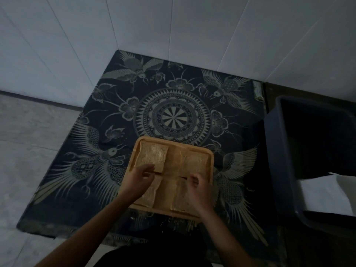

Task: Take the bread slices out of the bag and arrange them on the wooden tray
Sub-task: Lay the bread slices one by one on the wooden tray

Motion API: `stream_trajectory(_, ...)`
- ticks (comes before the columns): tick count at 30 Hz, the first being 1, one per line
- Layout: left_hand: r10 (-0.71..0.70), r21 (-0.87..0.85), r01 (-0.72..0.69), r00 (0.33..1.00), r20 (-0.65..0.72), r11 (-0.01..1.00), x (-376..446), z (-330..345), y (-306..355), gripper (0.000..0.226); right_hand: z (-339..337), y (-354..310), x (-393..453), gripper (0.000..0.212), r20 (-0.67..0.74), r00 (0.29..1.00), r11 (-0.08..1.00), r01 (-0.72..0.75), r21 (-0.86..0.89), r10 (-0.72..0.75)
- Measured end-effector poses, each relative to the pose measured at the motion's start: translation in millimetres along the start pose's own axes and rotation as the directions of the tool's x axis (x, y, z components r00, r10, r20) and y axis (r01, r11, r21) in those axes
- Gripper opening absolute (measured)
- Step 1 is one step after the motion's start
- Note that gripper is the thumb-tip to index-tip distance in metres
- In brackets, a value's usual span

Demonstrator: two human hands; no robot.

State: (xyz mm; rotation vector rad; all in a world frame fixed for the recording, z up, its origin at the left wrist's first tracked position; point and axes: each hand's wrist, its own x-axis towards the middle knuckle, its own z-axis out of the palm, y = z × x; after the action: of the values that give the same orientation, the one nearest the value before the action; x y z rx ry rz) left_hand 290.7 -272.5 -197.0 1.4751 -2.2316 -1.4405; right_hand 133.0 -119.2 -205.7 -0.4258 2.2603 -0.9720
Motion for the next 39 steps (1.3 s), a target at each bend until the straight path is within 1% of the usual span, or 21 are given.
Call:
stream_trajectory(3, 0.005, 0.012, -0.004, 0.999, -0.04, 1.0, -3, -15, -15, 0.041, 18, -4, -3, 0.026, 0.047, 0.999, 1.0, 0.011, -0.021, -0.01)
stream_trajectory(7, -0.005, 0.053, 0.01, 0.995, -0.102, 0.999, -7, -30, -34, 0.043, 44, -11, -6, 0.036, 0.122, 0.992, 1.0, -0.02, -0.009, 0.021)
stream_trajectory(9, -0.007, 0.063, 0.013, 0.995, -0.096, 0.998, -9, -35, -41, 0.039, 56, -14, -7, 0.039, 0.152, 0.987, 0.998, -0.057, 0.003, 0.056)
stream_trajectory(11, 0.023, 0.073, -0.017, 0.996, -0.081, 0.997, -10, -38, -46, 0.032, 67, -17, -8, 0.037, 0.165, 0.983, 0.996, -0.088, 0.026, 0.082)
stream_trajectory(16, 0.027, 0.074, -0.021, 0.997, -0.073, 0.997, -9, -40, -49, 0.041, 84, -21, -6, 0.034, 0.149, 0.982, 0.989, -0.128, 0.069, 0.117)
stream_trajectory(23, -0.01, 0.032, 0.011, 1.0, -0.029, 0.999, -5, -43, -48, 0.039, 85, -27, -3, 0.034, 0.116, 0.985, 0.988, -0.138, 0.067, 0.13)
stream_trajectory(27, -0.021, 0.029, 0.022, 0.999, -0.033, 0.999, -4, -45, -47, 0.038, 86, -27, -3, 0.034, 0.112, 0.986, 0.991, -0.13, 0.043, 0.124)
stream_trajectory(31, -0.023, 0.04, 0.023, 1.0, 0.004, 0.999, -2, -48, -48, 0.037, 85, -31, -4, 0.034, 0.113, 0.986, 0.99, -0.132, 0.047, 0.126)
stream_trajectory(33, -0.001, 0.061, -0.001, 1.0, 0.029, 0.998, -1, -50, -48, 0.036, 84, -32, -5, 0.034, 0.119, 0.985, 0.99, -0.132, 0.047, 0.126)
stream_trajectory(35, 0.043, 0.125, -0.048, 0.998, 0.039, 0.991, 1, -53, -46, 0.037, 81, -35, -7, 0.037, 0.115, 0.987, 0.992, -0.12, 0.047, 0.114)
stream_trajectory(37, 0.127, 0.2, -0.131, 0.991, 0.036, 0.971, 4, -58, -42, 0.039, 76, -38, -9, 0.042, 0.089, 0.993, 0.997, -0.077, 0.031, 0.074)
stream_trajectory(39, 0.238, 0.272, -0.244, 0.97, 0.055, 0.931, 7, -64, -35, 0.046, 66, -46, -12, 0.044, 0.054, 0.999, 1.0, 0.005, -0.019, -0.004)
